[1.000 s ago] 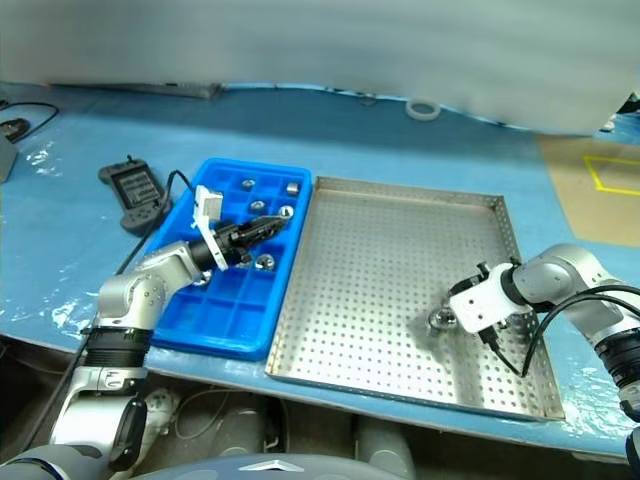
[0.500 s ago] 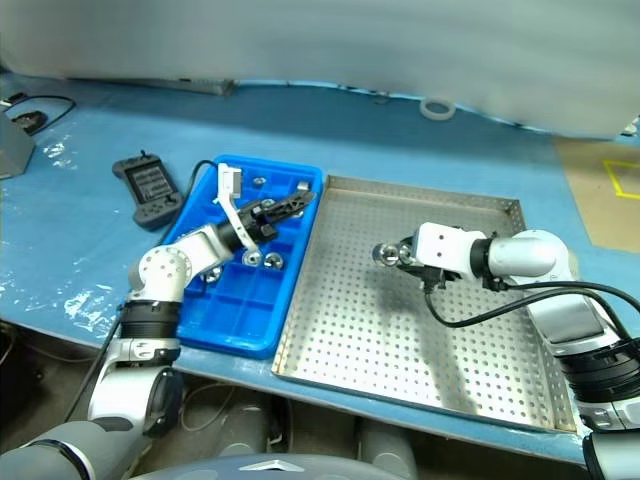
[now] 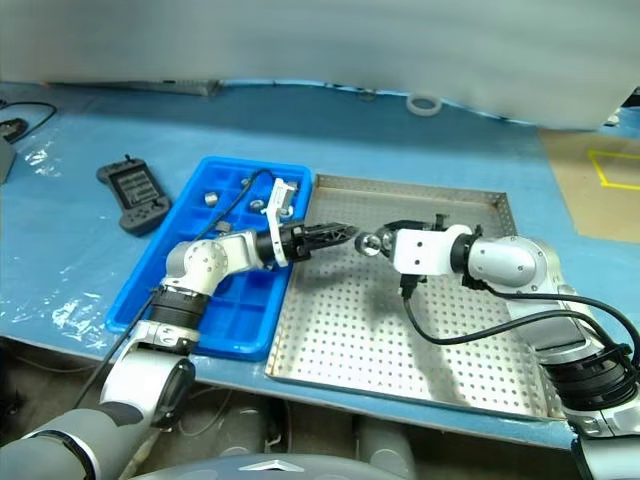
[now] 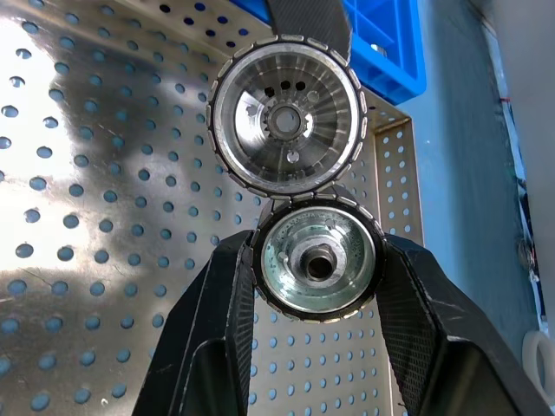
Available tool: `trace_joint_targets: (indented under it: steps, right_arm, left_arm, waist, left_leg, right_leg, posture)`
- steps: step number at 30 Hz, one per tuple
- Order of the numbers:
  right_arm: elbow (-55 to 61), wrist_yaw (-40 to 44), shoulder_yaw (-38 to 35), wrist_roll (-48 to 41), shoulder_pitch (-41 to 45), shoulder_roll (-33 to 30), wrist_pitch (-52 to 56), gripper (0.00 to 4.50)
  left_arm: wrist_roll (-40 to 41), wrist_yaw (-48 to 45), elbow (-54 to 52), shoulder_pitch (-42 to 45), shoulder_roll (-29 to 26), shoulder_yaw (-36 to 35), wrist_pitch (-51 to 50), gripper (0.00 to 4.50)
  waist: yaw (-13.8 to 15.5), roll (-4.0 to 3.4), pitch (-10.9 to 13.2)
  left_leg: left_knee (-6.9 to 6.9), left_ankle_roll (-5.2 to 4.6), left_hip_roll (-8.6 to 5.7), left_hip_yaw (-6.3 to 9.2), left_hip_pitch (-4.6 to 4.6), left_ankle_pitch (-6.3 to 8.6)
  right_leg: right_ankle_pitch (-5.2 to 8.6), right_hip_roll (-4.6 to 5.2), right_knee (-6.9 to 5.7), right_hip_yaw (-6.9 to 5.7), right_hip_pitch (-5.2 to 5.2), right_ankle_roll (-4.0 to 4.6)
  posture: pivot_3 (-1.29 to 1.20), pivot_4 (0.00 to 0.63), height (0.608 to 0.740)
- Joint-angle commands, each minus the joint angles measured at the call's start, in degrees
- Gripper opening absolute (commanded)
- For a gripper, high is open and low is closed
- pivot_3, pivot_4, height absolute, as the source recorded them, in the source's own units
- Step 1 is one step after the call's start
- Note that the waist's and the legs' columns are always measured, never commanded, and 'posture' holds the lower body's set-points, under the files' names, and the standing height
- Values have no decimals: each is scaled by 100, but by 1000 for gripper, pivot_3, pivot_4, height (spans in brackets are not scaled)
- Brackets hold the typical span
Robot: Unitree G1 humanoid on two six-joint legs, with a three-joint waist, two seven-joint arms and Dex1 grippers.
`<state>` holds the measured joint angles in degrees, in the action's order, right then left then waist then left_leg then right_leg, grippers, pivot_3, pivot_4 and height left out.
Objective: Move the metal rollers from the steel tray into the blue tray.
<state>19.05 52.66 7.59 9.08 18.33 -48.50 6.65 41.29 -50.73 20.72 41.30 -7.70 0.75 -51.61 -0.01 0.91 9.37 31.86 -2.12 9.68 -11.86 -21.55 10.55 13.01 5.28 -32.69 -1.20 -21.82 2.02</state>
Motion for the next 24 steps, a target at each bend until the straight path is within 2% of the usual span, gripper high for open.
trace_joint_targets:
  steps: [1, 12, 24]
  right_arm:
    - [271, -17, -75, -27, 220, 11, 62, 1669]
    - [-46, -8, 326, 162, 699, 206, -77, 1669]
    - [-284, -20, 416, 227, 901, 312, -190, 1669]
  left_arm:
    - [51, -163, 35, 239, 180, -55, 100, 4452]
    - [-27, -579, 86, 582, 428, 93, 54, 4452]
    - [-627, -869, 190, 590, 189, 556, 221, 4452]
  waist:
    - [-16, 0, 0]
    - [-95, -1, -1]
    - [-86, -1, -1]
  left_leg:
    - [3, -1, 0, 0, 0, 1]
    - [7, -4, 3, 0, 1, 1]
    - [34, -18, 3, 0, -8, 9]
  right_leg:
    - [0, 0, 0, 0, 2, 0]
    - [-1, -1, -5, 0, 2, 1]
    - [-2, 2, -7, 0, 9, 3]
  posture:
    - [-291, 150, 740]
    - [-297, 150, 740]
    - [-294, 150, 740]
